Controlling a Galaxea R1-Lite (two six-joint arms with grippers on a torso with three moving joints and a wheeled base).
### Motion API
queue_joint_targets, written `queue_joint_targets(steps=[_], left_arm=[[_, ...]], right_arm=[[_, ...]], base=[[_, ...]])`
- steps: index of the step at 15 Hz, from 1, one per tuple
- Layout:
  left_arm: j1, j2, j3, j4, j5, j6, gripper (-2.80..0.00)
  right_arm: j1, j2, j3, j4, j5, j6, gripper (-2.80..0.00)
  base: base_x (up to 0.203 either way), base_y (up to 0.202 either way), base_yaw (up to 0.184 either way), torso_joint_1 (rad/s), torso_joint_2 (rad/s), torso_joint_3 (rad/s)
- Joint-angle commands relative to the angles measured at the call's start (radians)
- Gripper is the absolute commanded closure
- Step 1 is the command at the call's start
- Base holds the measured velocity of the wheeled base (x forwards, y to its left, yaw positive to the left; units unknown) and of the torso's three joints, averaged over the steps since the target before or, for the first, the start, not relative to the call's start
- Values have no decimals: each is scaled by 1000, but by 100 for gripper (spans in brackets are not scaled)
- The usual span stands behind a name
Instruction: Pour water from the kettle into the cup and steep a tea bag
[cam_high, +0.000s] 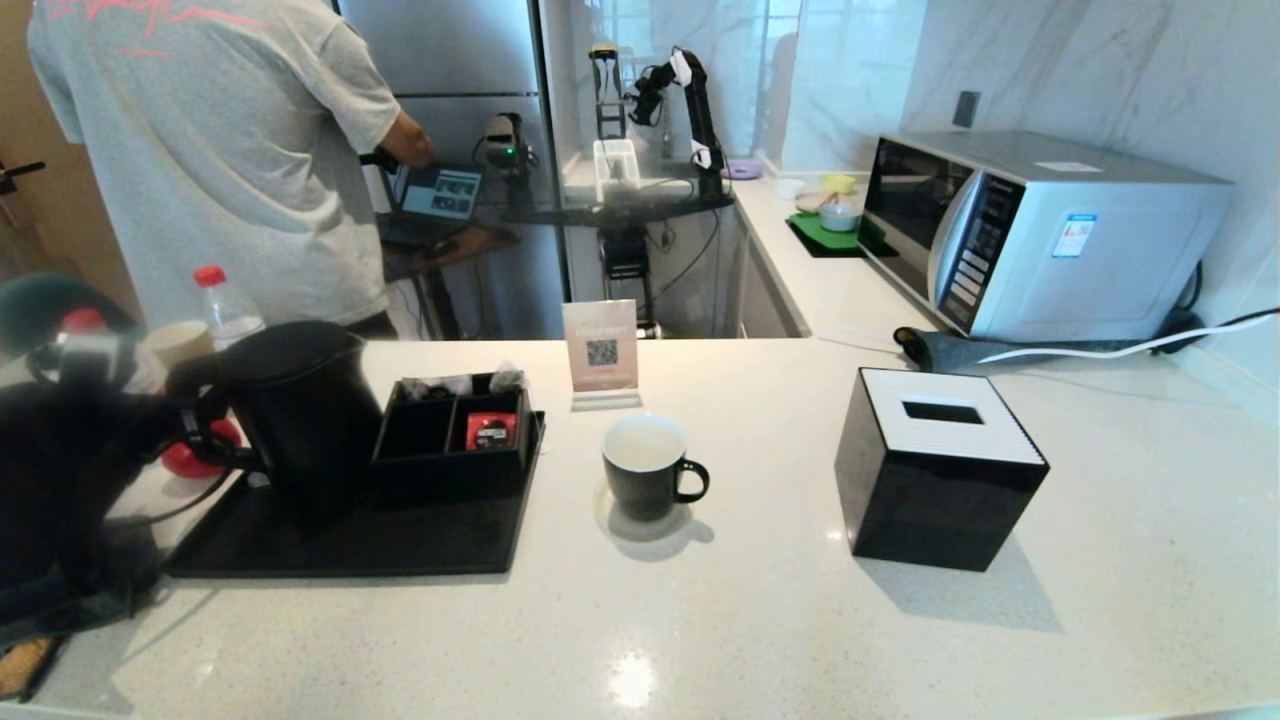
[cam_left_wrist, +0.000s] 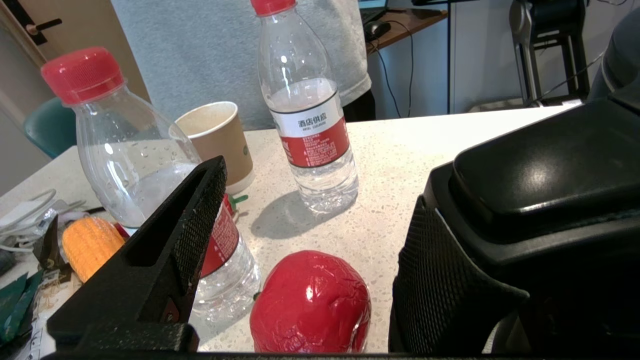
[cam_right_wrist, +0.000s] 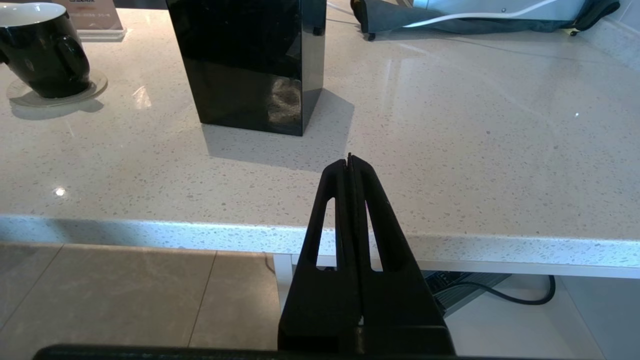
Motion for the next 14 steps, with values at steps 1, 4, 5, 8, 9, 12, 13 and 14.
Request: queue_joint_targets(steps=[1, 4, 5, 8, 9, 12, 13, 14], left_arm=[[0, -3, -9, -48, -1, 1, -280], [0, -4, -12, -48, -1, 1, -280], [0, -4, -15, -48, -1, 0, -280], [0, -4, -18, -48, -1, 1, -280], [-1, -4, -18, -48, -1, 1, -280], [-1, -3, -18, -48, -1, 1, -280], [-1, -2, -18, -48, -1, 1, -280], [-1, 0, -20, -48, -1, 1, -280]], right_arm=[[0, 1, 0, 0, 0, -1, 0], [0, 1, 0, 0, 0, -1, 0], [0, 1, 0, 0, 0, -1, 0], [0, 1, 0, 0, 0, -1, 0], [0, 1, 0, 0, 0, -1, 0], [0, 1, 0, 0, 0, -1, 0], [0, 1, 0, 0, 0, -1, 0], [0, 1, 0, 0, 0, -1, 0]], base=[[0, 0, 0, 0, 0, 0], [0, 0, 0, 0, 0, 0], [0, 0, 0, 0, 0, 0], [0, 0, 0, 0, 0, 0], [0, 0, 0, 0, 0, 0], [0, 0, 0, 0, 0, 0], [0, 0, 0, 0, 0, 0], [0, 0, 0, 0, 0, 0]])
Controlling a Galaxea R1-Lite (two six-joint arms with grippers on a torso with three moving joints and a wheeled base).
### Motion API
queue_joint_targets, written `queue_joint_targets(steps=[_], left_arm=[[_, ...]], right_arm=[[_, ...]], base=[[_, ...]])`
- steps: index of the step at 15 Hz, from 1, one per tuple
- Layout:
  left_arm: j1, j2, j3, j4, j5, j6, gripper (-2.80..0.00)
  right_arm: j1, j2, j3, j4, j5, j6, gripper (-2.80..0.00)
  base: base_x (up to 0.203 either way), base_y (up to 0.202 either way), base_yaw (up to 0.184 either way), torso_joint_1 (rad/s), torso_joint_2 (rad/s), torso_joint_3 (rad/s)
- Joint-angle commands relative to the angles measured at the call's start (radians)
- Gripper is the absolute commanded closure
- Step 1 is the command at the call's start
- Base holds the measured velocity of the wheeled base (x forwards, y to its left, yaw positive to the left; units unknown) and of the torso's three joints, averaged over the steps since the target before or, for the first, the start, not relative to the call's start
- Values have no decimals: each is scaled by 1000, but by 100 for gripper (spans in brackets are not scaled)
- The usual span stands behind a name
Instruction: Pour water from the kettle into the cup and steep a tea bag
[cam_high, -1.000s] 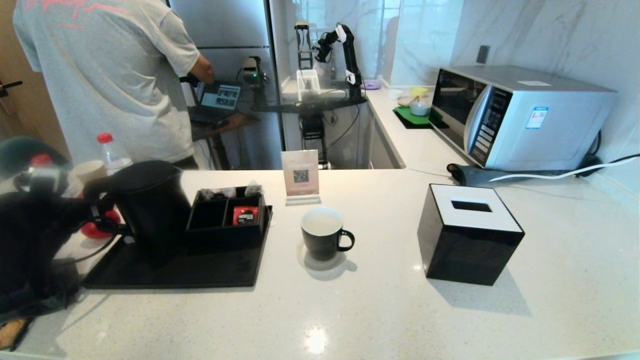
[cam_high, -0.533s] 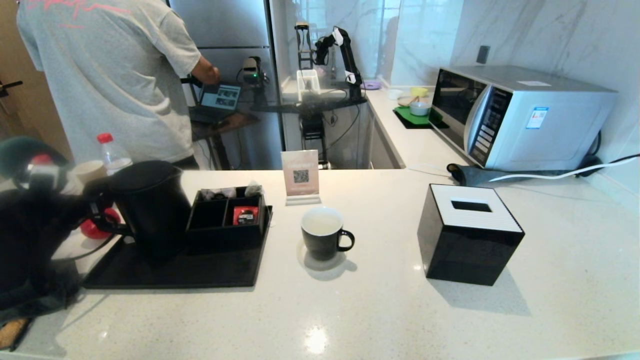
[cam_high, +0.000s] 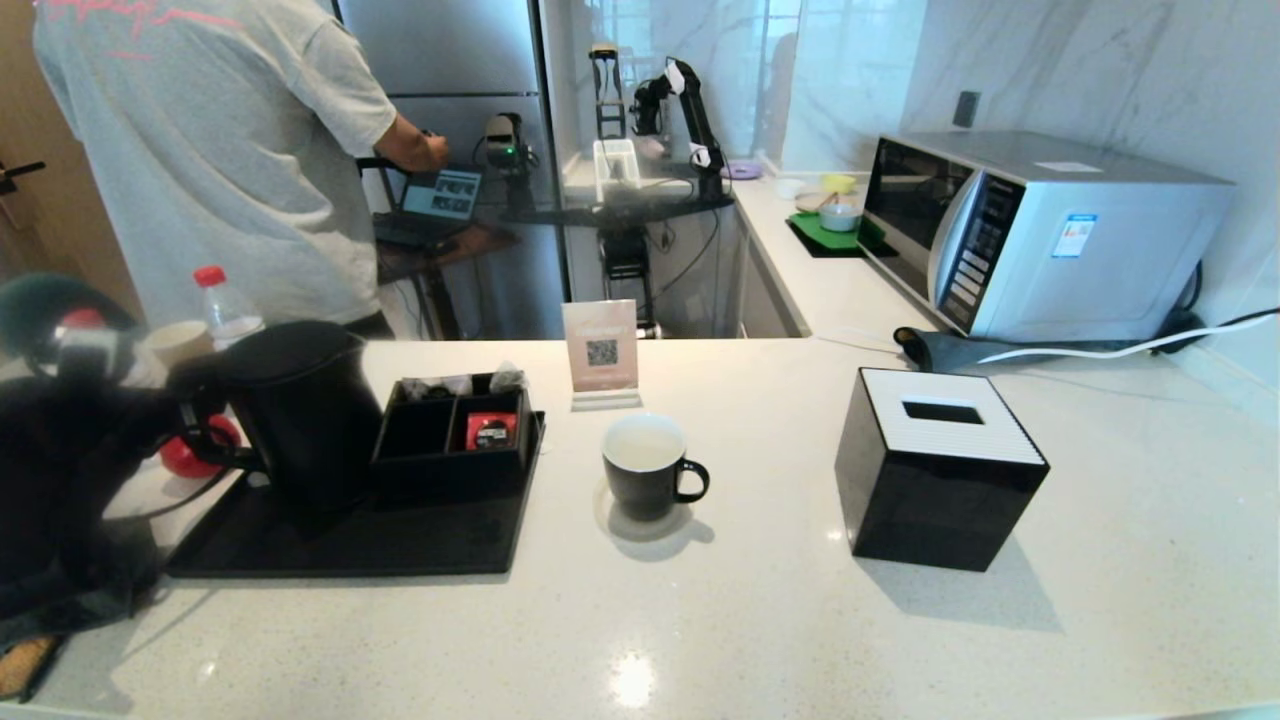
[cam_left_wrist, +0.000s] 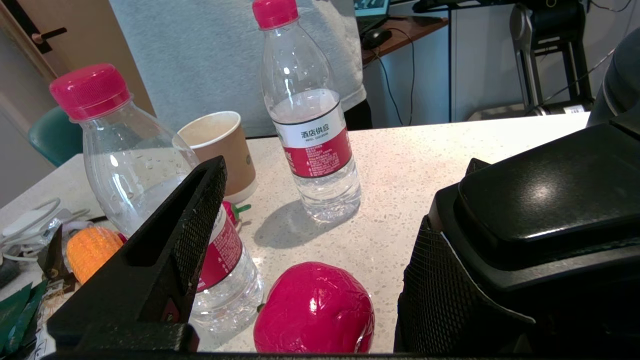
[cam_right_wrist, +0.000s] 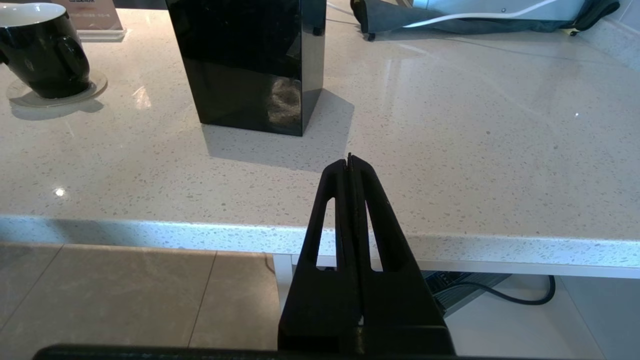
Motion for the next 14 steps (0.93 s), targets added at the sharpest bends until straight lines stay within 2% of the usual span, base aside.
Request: queue_joint_targets(steps=[1, 14], left_arm=[[2, 4, -2, -48, -1, 1, -280], [-7, 32, -21, -48, -1, 2, -280]], right_arm=[[0, 1, 0, 0, 0, -1, 0], [0, 1, 0, 0, 0, -1, 0]], base=[[0, 0, 0, 0, 0, 0], [0, 0, 0, 0, 0, 0]])
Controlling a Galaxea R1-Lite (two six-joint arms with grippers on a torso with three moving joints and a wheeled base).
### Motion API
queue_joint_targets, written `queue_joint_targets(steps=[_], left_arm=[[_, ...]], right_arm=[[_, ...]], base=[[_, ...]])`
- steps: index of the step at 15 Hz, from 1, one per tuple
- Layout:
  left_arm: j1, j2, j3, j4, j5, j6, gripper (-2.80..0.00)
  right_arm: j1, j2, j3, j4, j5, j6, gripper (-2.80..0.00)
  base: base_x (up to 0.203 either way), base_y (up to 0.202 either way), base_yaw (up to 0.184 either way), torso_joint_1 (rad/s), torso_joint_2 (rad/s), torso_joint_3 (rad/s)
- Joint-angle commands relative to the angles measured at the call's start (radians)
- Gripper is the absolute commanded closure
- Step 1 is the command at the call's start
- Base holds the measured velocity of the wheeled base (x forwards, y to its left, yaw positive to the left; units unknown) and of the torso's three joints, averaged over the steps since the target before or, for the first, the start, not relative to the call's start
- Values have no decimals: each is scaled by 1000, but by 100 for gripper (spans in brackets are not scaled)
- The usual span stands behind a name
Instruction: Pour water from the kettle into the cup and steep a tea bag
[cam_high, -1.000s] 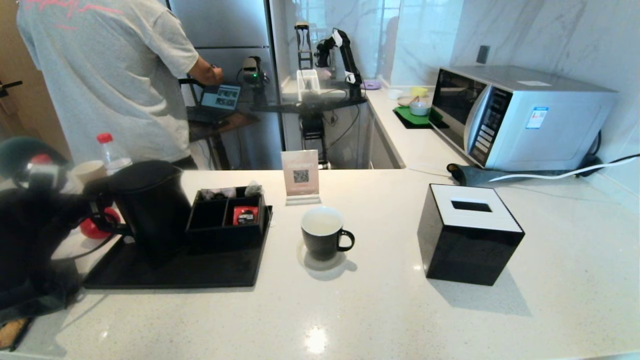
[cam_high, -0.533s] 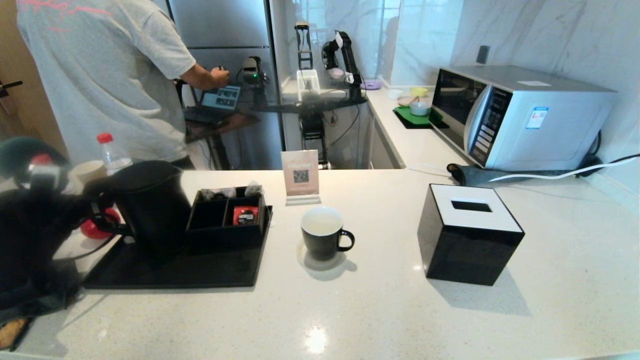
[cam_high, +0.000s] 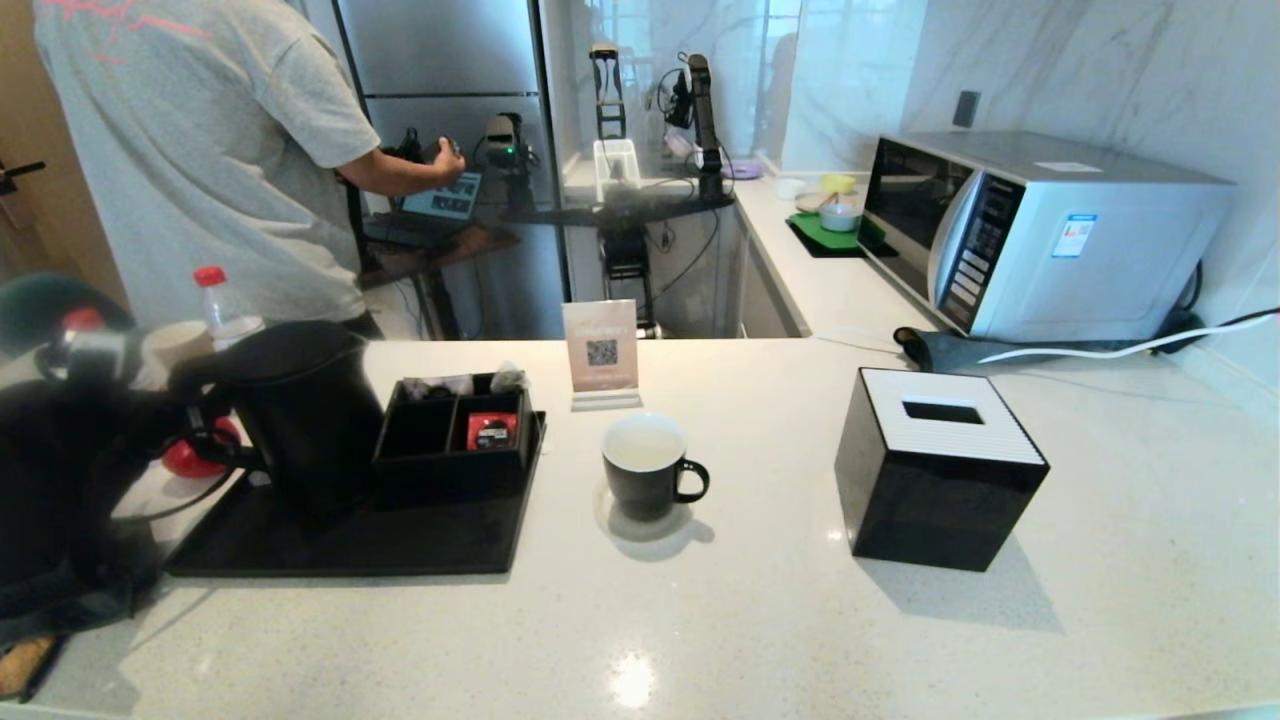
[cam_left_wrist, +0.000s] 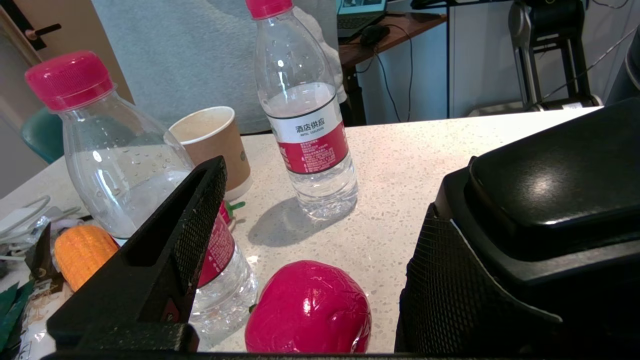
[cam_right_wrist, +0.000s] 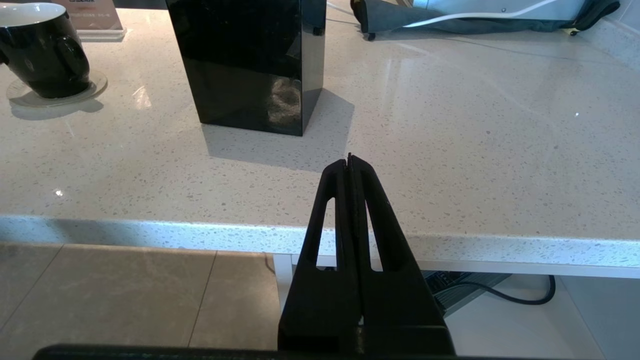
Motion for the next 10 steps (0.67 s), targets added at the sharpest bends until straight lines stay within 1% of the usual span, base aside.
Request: queue_joint_targets(steps=[1, 9, 10], left_arm=[[-1, 7, -3, -48, -2, 1, -280], [-13, 16, -17, -48, -2, 1, -280], [-13, 16, -17, -48, -2, 1, 0]], right_arm=[[0, 1, 0, 0, 0, -1, 0], [0, 1, 0, 0, 0, -1, 0], [0, 1, 0, 0, 0, -1, 0]], base=[[0, 0, 0, 0, 0, 0], [0, 0, 0, 0, 0, 0], [0, 0, 0, 0, 0, 0]])
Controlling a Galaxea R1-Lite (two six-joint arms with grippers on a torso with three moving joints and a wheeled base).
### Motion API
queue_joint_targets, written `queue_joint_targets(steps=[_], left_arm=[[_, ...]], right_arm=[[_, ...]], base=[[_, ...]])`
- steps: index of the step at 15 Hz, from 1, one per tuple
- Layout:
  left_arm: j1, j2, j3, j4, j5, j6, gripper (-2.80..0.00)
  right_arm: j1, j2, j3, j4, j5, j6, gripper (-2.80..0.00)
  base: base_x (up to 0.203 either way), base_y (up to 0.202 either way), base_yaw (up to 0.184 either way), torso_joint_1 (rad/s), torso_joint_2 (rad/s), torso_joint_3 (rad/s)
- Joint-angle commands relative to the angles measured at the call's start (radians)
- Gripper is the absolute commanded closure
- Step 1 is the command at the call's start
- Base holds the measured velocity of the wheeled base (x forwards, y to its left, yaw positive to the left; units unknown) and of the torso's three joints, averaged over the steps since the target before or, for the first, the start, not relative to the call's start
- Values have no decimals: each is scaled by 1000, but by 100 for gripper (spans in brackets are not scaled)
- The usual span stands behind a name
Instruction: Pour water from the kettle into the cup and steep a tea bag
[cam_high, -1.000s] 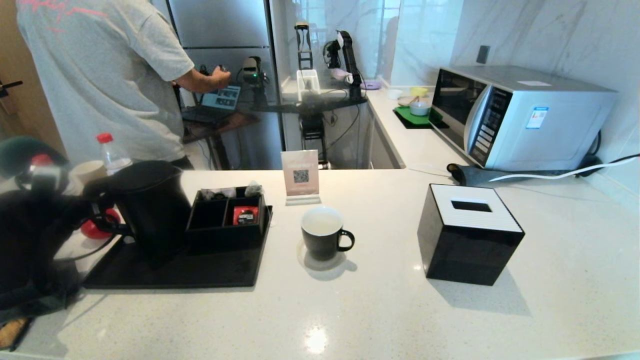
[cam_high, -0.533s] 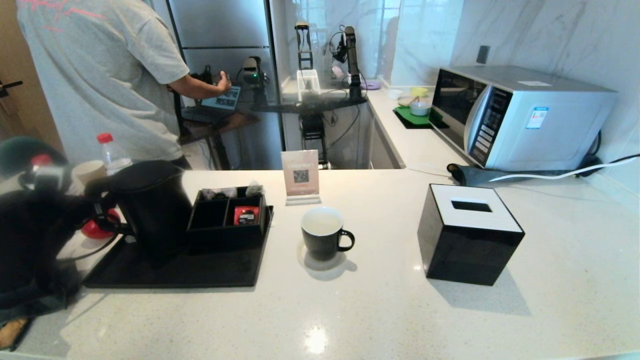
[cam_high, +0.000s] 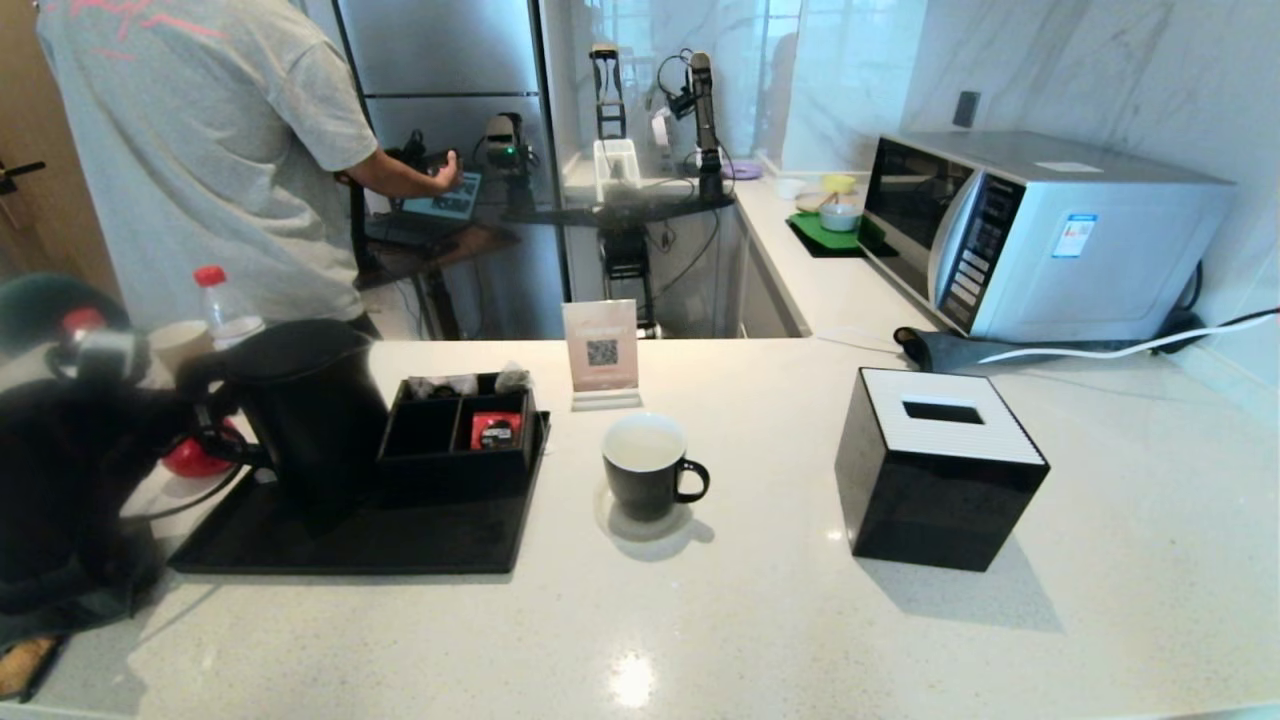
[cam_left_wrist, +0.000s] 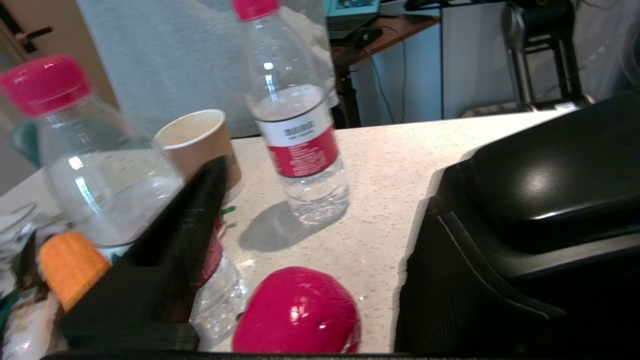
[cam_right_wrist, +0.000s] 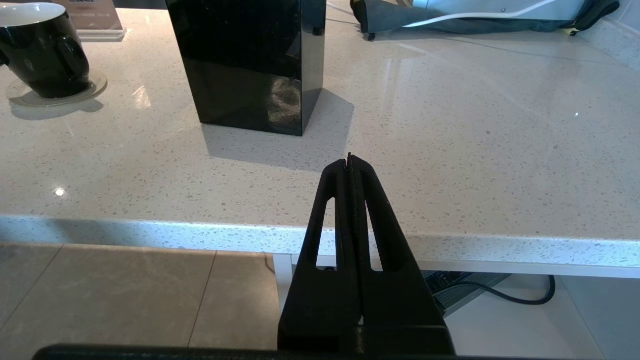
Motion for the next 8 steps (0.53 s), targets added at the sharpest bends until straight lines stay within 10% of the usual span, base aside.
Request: queue_joint_targets(steps=[1, 8], left_arm=[[-1, 2, -1, -48, -2, 1, 0], [-1, 2, -1, -48, -2, 1, 0]], right_arm=[[0, 1, 0, 0, 1, -1, 0], [0, 1, 0, 0, 1, -1, 0]], base=[[0, 0, 0, 0, 0, 0], [0, 0, 0, 0, 0, 0]])
